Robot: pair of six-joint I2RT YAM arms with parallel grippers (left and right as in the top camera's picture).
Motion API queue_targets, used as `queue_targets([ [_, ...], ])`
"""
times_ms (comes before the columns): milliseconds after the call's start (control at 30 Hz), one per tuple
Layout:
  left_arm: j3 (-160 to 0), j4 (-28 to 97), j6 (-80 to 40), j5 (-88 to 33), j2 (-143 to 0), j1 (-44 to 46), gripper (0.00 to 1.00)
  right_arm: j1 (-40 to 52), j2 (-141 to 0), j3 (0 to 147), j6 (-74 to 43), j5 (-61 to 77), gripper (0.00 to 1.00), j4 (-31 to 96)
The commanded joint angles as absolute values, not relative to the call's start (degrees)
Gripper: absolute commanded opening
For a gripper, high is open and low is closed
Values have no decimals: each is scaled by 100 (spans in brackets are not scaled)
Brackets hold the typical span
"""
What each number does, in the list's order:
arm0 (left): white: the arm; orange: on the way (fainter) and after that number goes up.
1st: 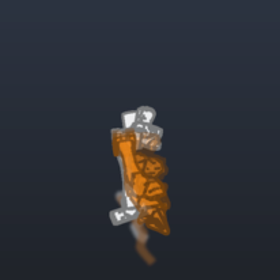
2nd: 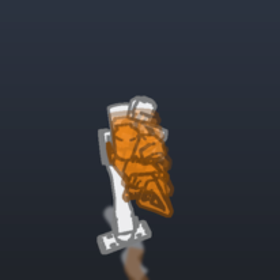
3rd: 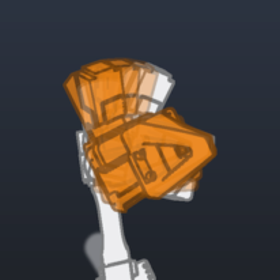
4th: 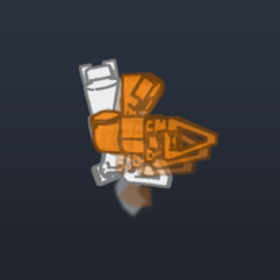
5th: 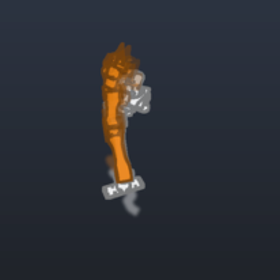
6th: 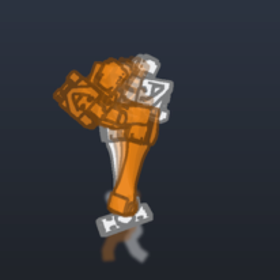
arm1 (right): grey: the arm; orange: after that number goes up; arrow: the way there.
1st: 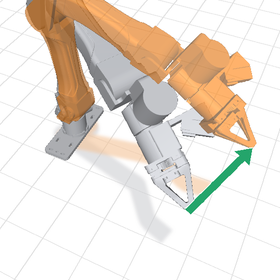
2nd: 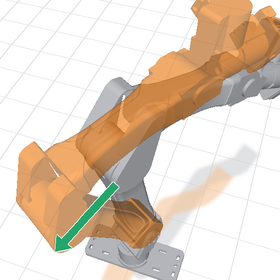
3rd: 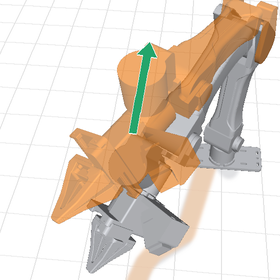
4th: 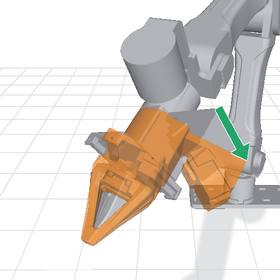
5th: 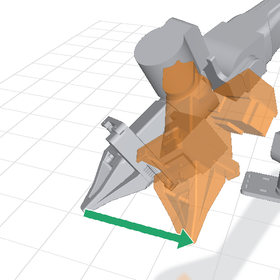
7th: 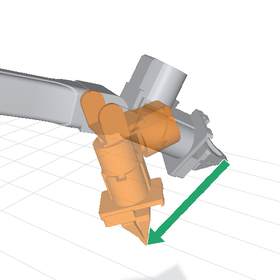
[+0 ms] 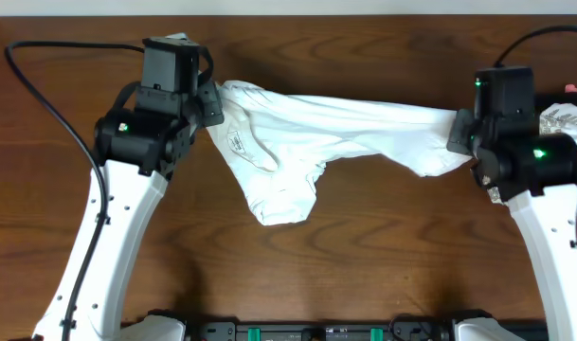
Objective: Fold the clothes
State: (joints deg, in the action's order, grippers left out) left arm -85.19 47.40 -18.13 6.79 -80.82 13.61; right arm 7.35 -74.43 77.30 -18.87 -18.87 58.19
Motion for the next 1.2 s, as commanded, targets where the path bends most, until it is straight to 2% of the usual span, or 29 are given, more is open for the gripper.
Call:
queue_targets([
  [0,-8536,4764,-1758,864,-7826,1326,6,596,-7199,7730,-1833,-2209,1,6014],
  [233,-8536,4910,-1754,864,-7413,1323,6,596,-7013,7730,-1844,-2204,1,6687],
  [333,-8536,4578,-1577,867,-7332,1323,6,593,-7004,7728,-1885,-2211,1,6724],
  [467,-8525,3658,-1295,867,-7653,1323,6,427,-7205,7693,-1957,-2270,1,5935],
  [567,-8519,2797,-1028,864,-8431,1323,7,150,-7677,7634,-2121,-2255,1,4969],
  [600,-8519,2543,-974,864,-8750,1323,17,43,-7946,7627,-2123,-2178,7,4663],
  [633,-8519,2270,-963,864,-9177,1323,42,-54,-8252,7627,-2119,-2025,42,4397],
  [667,-8519,2171,-963,864,-9417,1323,64,-126,-8506,7629,-2110,-1791,70,4261],
  [700,-8521,2150,-963,864,-9653,1323,82,-187,-8729,7640,-2073,-1514,85,4259],
  [733,-8521,2198,-965,862,-9880,1323,91,-246,-8943,7642,-2025,-1199,95,4342],
  [767,-8521,2285,-965,862,-10025,1323,96,-287,-9094,7642,-2029,-1035,99,4477],
  [800,-8521,2399,-963,862,-10138,1323,99,-316,-9236,7640,-2034,-969,99,4624],
  [1033,-8521,2744,-967,834,-10112,1308,98,-301,-9332,7640,-1859,-1031,99,5074],
  [1167,-8521,3258,-967,78,-9929,1380,98,-139,-9251,7640,-1146,-242,99,5496],
])
